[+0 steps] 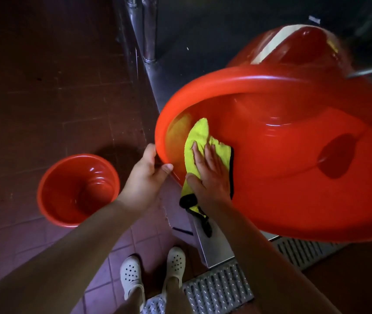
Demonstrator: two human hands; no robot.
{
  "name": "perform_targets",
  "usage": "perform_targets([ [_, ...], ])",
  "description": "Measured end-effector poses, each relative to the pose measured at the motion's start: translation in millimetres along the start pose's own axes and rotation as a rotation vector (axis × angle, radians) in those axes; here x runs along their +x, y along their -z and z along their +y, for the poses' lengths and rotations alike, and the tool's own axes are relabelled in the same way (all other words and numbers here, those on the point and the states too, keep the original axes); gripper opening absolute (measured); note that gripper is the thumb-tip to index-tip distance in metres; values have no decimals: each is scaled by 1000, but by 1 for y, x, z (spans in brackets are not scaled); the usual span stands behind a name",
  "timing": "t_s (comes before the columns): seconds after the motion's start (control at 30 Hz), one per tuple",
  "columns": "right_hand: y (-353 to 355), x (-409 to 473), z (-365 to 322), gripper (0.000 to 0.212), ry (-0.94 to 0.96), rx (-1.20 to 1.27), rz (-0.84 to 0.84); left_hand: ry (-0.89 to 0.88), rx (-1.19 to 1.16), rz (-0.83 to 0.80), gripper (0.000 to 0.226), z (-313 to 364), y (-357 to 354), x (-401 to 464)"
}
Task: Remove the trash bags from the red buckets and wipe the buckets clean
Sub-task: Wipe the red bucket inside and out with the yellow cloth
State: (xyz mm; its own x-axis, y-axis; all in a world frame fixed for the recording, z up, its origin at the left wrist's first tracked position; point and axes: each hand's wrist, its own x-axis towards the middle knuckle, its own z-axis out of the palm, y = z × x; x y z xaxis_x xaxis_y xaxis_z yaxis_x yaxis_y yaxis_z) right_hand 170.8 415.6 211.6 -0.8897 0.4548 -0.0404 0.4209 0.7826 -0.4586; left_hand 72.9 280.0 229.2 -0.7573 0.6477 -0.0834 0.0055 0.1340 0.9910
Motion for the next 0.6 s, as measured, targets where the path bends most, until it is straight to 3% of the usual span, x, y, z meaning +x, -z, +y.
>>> perform_targets([
  [0.13, 14, 29, 23, 68, 63, -69, 21, -21, 6, 30, 24, 7, 14, 7],
  [0.33, 46, 110, 60, 64, -188, -207, -68, -191, 104, 27, 29, 37, 38, 22],
  [0.47, 52, 136, 73, 62, -274, -285, -134, -204, 116, 71, 24, 40, 43, 31],
  [0.6, 49, 140, 68, 59, -293, -308, -154, 5, -22, 24, 30, 8, 23, 20],
])
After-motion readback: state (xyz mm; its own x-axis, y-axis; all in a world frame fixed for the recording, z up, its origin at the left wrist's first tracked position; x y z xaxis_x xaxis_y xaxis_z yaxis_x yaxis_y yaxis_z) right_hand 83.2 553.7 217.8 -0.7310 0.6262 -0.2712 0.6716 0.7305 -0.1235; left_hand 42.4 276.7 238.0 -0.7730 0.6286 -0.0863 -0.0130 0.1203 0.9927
